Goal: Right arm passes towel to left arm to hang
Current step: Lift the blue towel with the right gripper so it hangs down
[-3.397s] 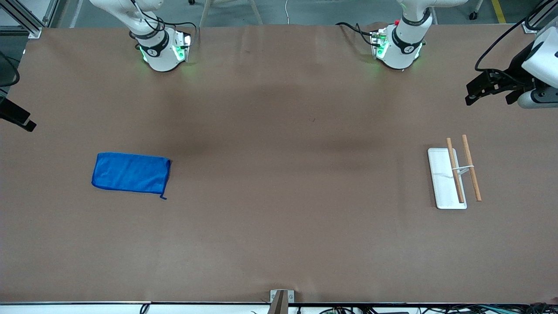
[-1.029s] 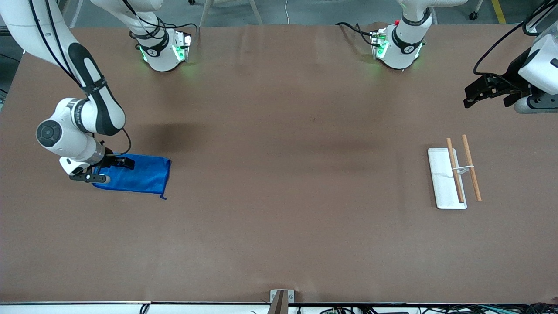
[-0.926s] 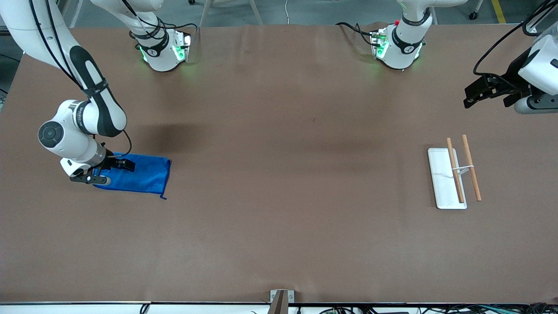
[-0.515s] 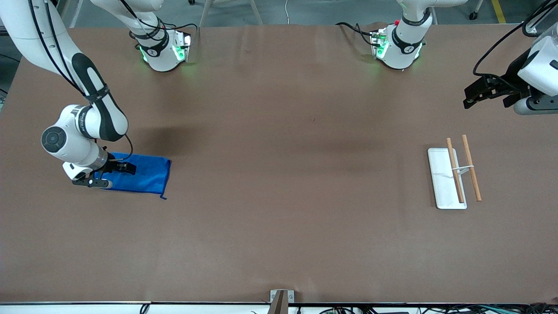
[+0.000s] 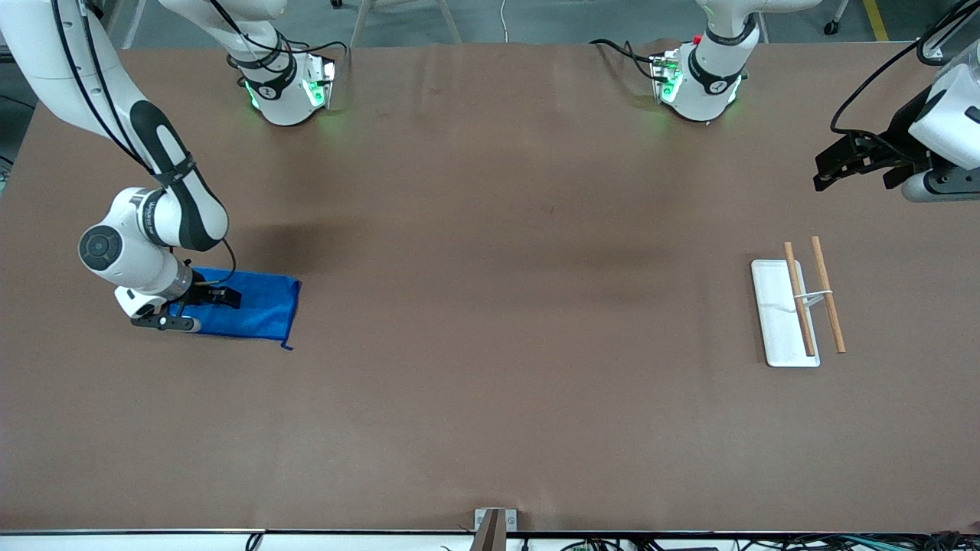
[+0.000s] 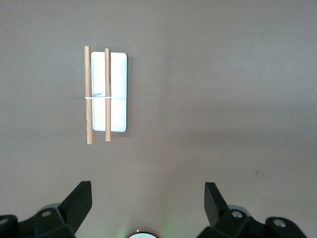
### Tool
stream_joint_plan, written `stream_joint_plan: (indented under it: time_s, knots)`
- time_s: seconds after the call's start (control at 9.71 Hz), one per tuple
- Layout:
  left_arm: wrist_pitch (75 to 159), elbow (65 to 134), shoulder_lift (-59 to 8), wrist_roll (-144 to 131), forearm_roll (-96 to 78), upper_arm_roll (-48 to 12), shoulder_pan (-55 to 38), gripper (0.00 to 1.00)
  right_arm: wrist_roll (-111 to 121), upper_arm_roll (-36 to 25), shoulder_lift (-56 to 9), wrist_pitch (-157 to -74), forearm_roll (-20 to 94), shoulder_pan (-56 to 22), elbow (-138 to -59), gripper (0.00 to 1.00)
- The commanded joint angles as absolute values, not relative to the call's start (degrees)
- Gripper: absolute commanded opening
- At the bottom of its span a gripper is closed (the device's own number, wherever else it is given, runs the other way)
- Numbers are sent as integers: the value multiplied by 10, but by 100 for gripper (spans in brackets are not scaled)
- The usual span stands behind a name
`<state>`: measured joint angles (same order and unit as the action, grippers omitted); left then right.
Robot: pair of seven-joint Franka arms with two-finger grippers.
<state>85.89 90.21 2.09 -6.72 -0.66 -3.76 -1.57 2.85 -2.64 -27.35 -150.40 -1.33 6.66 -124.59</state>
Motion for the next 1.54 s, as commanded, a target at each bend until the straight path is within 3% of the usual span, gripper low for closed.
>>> stream_joint_plan:
  time_s: [0.0, 0.21, 0.31, 0.51, 0.72, 1.03, 1.24, 1.44]
  knots:
    - [861, 918, 16, -60, 4, -39, -15, 100, 33, -20, -278, -1506, -18, 85, -1241, 48]
    - [861, 917, 14, -60, 4, -39, -15, 100, 80, -19, -277, -1489, -15, 90, -1228, 8]
    - [861, 916, 12, -60, 4, -39, -15, 100, 87, -17, -276, -1418, -9, 96, -1191, 4]
    - [863, 916, 11, -59, 4, -40, -15, 100, 64, -8, -275, -1214, 41, 87, -1069, 1]
    - [863, 915, 12, -58, 3, -39, -15, 100, 36, -7, -257, -1118, 65, 63, -1010, 1]
    - [863, 918, 11, -58, -3, -39, -15, 100, -19, -6, -223, -1096, 65, 19, -1004, 1]
    - [863, 919, 9, -58, -3, -40, -15, 100, -87, -5, -203, -1033, 82, -59, -960, 1]
    - [867, 919, 2, -58, -4, -40, -16, 100, -95, -4, -178, -1002, 190, -99, -931, 1]
